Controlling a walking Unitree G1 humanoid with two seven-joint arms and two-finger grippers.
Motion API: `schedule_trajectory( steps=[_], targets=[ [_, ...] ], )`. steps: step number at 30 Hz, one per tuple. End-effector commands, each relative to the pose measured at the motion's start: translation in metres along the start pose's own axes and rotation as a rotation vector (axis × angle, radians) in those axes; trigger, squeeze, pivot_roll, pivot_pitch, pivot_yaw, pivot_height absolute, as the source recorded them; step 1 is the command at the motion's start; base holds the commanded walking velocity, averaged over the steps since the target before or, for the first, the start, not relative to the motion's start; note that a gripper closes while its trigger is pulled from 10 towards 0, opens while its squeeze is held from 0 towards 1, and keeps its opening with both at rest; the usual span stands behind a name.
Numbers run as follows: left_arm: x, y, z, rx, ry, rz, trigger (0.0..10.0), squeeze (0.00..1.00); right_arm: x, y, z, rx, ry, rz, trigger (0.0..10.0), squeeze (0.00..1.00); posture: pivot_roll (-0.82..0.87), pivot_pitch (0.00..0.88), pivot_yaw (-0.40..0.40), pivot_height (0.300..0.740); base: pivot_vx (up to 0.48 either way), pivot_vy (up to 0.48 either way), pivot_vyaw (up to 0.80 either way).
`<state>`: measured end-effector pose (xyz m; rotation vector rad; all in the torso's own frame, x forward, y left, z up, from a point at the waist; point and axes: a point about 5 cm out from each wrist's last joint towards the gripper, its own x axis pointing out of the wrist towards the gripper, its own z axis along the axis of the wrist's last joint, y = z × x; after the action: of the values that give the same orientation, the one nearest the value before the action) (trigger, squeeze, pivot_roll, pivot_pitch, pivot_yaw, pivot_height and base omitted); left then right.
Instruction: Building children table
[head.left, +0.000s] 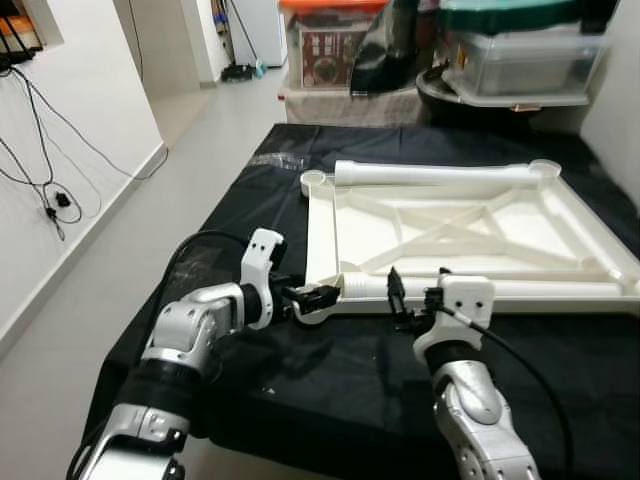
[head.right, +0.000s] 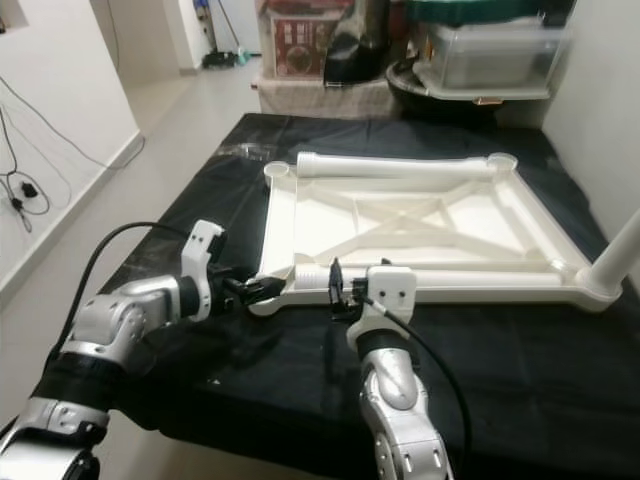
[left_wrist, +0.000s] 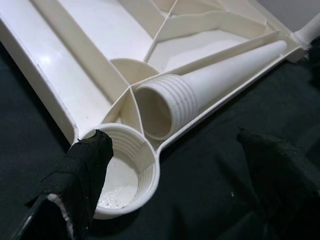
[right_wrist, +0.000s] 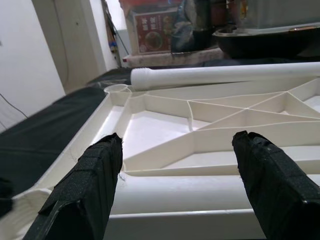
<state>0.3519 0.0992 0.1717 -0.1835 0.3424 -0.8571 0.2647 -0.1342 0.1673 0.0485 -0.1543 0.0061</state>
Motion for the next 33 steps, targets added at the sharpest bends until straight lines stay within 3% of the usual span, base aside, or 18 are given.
schedule_trajectory(
  steps=[1, 20, 33],
  targets=[
    [-0.001, 0.003, -0.001, -0.014, 0.006, -0.009, 10.0, 0.00, -0.004, 0.004, 0.000, 0.002, 0.015, 0.006, 10.0, 0.00, 0.22, 0.139, 0.068, 0.740, 0.000, 0.000, 0.00],
    [0.014, 0.010, 0.030, -0.196, -0.053, -0.106, 10.0, 0.00, -0.014, 0.005, 0.006, 0.019, 0.050, -0.011, 10.0, 0.00, 0.23, 0.181, 0.103, 0.740, 0.000, 0.000, 0.00],
    [0.025, 0.001, 0.032, -0.195, 0.000, -0.158, 10.0, 0.00, -0.014, 0.006, 0.008, 0.030, 0.059, -0.022, 10.0, 0.00, 0.24, 0.186, 0.114, 0.740, 0.000, 0.000, 0.00]
  ],
)
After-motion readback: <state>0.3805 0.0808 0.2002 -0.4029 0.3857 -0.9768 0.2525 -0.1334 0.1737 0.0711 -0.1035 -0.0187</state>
